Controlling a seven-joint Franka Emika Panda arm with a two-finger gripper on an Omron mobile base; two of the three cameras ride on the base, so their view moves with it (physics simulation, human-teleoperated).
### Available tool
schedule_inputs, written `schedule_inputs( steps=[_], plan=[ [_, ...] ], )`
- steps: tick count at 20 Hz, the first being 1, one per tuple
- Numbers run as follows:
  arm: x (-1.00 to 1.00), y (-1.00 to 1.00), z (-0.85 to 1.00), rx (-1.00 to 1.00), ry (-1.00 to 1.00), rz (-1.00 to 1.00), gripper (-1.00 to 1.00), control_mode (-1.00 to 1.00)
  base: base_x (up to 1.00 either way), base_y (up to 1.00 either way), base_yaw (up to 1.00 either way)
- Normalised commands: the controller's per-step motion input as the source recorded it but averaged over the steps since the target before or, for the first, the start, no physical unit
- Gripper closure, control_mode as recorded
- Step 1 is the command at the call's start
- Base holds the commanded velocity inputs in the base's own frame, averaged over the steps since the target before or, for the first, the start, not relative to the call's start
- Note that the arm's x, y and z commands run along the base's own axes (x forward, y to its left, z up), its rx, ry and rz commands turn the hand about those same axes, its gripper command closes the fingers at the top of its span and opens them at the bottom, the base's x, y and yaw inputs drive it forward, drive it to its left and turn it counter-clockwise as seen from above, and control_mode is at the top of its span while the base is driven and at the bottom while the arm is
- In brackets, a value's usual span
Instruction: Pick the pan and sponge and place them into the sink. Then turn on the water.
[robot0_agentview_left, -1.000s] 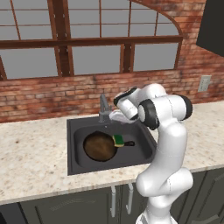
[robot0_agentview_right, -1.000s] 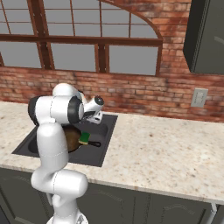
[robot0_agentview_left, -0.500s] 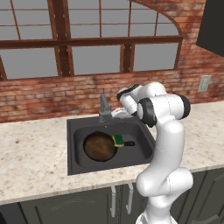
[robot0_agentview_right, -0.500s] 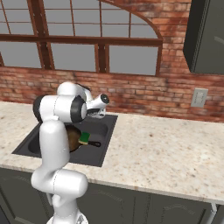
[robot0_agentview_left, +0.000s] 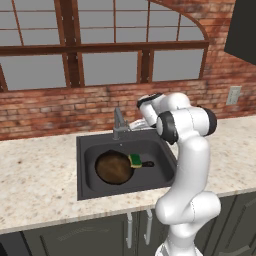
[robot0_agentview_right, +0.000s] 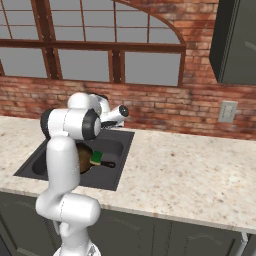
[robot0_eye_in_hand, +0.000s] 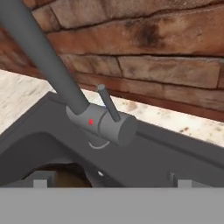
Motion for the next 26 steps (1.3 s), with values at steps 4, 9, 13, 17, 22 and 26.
schedule_inputs(
  steps=[4,9,13,17,22,26],
  plan=[
    [0.23,0.09,0.0,0.0,-0.05,-0.03,-1.0,-1.0,0.0,0.0,0.0],
    [0.16,0.01,0.0,0.0,-0.02,-0.06,-1.0,-1.0,0.0,0.0,0.0],
    [0.32,0.0,-0.04,0.0,0.0,-0.02,-1.0,-1.0,0.0,0.0,0.0],
    [0.28,0.03,-0.15,0.0,0.0,0.0,-1.0,-1.0,0.0,0.0,0.0],
    [0.27,0.01,-0.18,0.0,0.0,0.0,-1.0,-1.0,0.0,0.0,0.0],
    [0.12,0.08,-0.04,0.03,0.0,0.0,-1.0,-1.0,0.0,0.0,0.0]
  ],
)
